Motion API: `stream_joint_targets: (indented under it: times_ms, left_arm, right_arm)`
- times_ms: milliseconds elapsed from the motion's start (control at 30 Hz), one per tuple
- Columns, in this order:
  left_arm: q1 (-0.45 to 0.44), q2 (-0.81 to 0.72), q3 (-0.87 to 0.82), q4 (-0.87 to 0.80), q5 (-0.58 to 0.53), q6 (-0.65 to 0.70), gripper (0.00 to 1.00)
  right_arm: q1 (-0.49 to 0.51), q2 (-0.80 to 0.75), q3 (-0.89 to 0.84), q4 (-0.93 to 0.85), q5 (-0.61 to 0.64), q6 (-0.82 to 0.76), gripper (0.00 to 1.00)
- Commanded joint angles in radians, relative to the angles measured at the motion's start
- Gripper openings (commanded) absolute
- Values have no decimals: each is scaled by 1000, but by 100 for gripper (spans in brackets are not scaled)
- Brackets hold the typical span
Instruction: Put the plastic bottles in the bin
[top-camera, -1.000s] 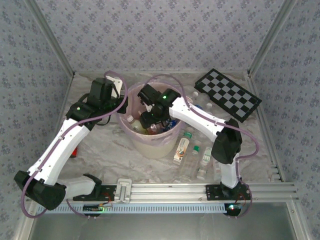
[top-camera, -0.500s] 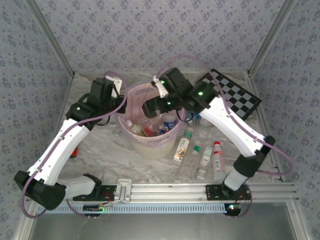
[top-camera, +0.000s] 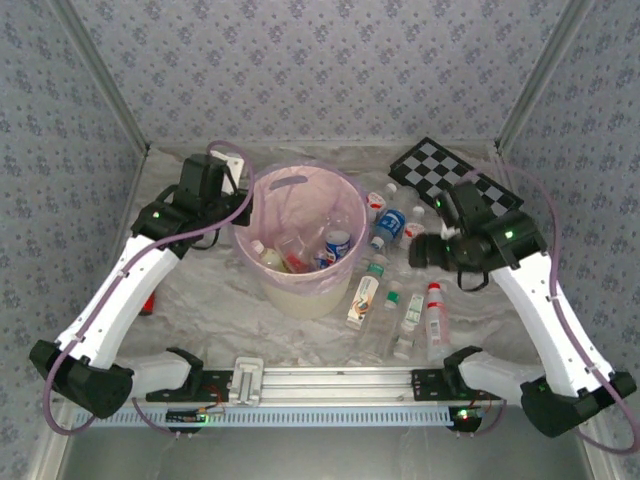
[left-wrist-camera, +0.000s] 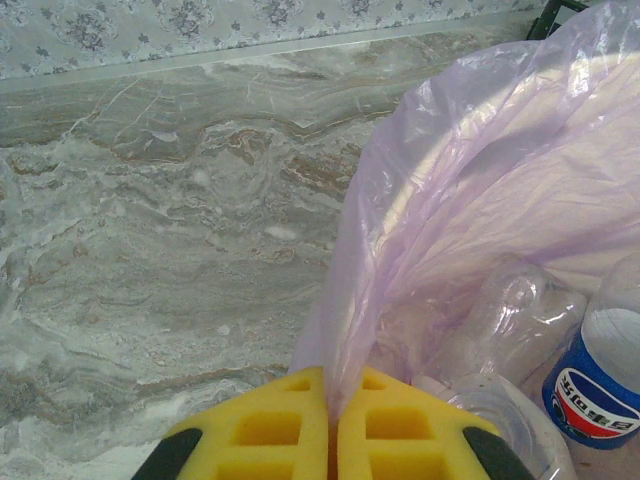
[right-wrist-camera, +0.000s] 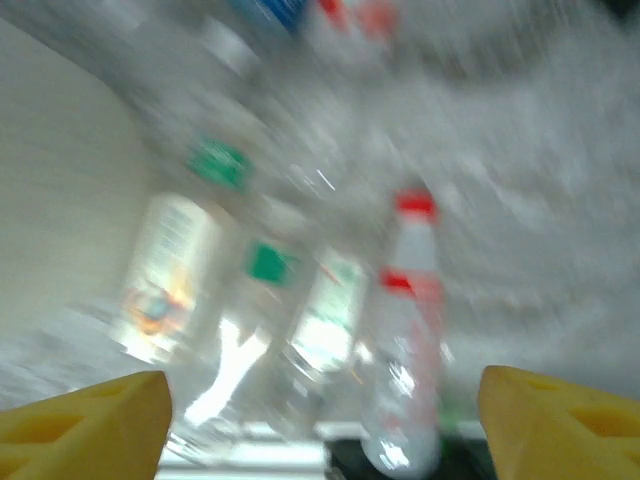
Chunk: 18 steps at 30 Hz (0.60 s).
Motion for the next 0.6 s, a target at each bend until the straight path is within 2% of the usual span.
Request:
stream_joint_targets:
  times_ms: [0, 100, 233, 400, 567]
  left_arm:
    - [26, 1, 43, 24, 31, 18, 0]
    - [37, 15, 49, 26, 53, 26, 0]
    - [46, 30, 58, 27, 70, 37, 0]
    - [61, 30, 54, 36, 89, 39, 0]
    - [69, 43, 53, 45, 113, 41, 0]
  right_arm:
    - [-50, -35, -214, -142, -38, 99, 75]
    - [-79, -43, -376, -79, -72, 126, 72]
    - [-119, 23, -498, 27, -62, 120, 68]
    - [-137, 87, -474, 78, -81, 137, 61]
    - [-142, 164, -540, 164, -97, 151, 60]
